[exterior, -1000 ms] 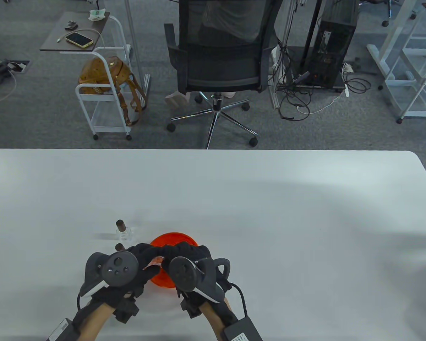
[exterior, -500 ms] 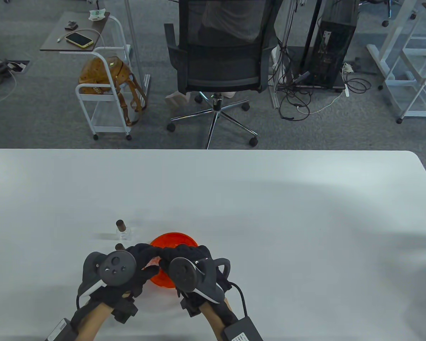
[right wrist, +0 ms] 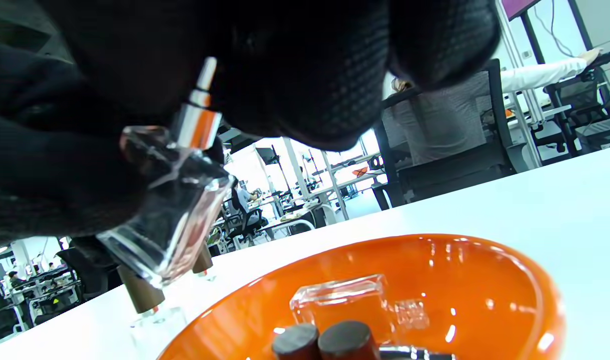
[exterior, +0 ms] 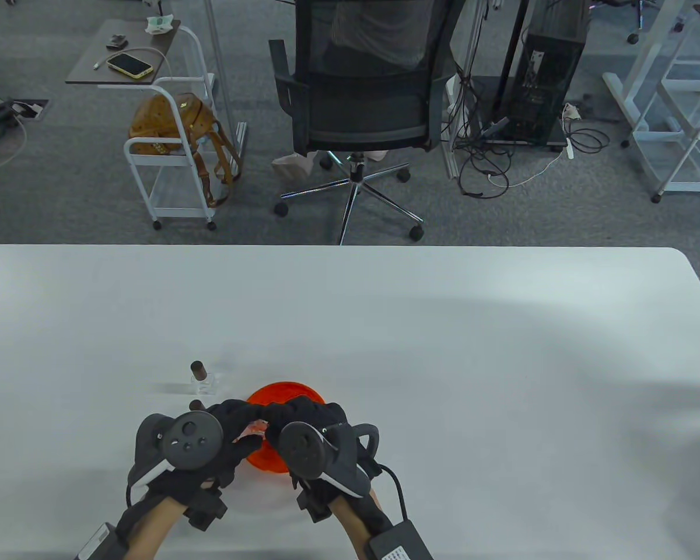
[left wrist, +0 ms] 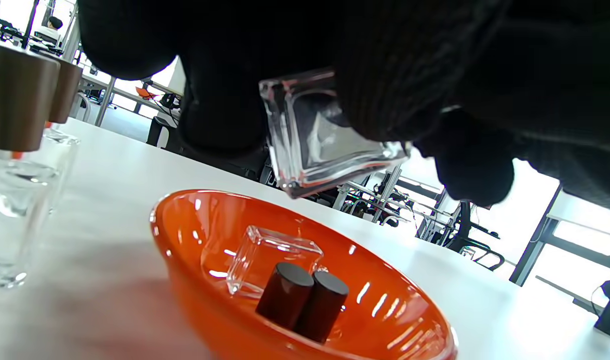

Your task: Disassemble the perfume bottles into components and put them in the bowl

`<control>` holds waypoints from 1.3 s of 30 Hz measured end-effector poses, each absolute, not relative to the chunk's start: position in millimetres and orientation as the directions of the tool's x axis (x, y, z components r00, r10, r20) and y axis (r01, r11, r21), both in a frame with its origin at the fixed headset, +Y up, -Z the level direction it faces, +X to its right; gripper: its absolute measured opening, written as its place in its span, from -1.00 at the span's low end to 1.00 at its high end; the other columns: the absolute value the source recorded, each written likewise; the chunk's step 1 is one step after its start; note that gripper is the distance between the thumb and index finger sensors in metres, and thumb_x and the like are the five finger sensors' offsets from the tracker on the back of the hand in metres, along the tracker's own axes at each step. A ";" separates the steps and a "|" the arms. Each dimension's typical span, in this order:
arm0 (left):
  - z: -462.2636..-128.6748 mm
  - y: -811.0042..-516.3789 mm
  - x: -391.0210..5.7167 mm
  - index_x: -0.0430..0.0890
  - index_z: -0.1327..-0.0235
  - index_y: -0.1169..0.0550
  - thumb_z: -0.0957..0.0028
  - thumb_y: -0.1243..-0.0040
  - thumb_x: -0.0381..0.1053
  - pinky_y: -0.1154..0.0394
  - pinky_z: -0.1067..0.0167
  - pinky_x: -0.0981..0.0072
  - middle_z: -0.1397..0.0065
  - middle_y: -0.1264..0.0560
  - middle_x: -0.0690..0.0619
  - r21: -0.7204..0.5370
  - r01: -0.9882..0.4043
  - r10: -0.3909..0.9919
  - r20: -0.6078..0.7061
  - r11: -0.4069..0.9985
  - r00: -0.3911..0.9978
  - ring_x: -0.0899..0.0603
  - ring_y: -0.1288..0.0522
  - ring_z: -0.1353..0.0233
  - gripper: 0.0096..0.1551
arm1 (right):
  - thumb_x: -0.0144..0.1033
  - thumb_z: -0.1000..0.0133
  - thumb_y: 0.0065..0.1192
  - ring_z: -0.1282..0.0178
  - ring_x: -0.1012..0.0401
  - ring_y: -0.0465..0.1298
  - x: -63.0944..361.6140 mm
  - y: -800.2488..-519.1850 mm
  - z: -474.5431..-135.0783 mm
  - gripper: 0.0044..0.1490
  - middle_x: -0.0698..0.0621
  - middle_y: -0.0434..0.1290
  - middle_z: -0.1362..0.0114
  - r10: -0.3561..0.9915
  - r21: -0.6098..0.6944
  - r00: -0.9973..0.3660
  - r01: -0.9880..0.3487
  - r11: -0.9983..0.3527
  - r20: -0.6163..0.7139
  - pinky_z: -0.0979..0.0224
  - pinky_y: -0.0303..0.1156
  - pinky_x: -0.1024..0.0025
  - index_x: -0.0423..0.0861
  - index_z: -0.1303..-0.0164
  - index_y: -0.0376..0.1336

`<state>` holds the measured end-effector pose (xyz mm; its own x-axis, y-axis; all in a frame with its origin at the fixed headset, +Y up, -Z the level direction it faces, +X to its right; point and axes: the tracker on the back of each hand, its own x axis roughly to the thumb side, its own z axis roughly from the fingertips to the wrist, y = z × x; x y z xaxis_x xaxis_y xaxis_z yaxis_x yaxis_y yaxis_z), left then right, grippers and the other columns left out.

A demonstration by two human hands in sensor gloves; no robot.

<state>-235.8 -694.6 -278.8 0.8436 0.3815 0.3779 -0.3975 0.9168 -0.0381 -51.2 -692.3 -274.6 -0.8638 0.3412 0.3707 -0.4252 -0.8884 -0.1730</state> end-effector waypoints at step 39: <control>-278.4 -695.5 -237.2 -0.01 -0.25 -0.67 0.12 -0.45 0.06 -0.50 -0.21 -0.19 -0.31 -0.67 -0.10 -0.055 -0.401 0.391 0.375 0.915 0.841 -0.20 -0.74 -0.17 -0.40 | 0.05 0.14 0.31 0.26 0.36 0.72 -51.1 -690.8 -275.3 -0.48 0.19 0.66 0.00 0.345 -0.154 -0.861 -0.424 -0.892 0.375 -0.24 0.58 0.05 0.19 -0.02 0.46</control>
<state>-237.2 -695.5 -278.4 0.8406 0.3909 0.3751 -0.4009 0.9145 -0.0546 -51.1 -690.8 -275.3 -0.8608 0.3445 0.3746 -0.4242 -0.8923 -0.1542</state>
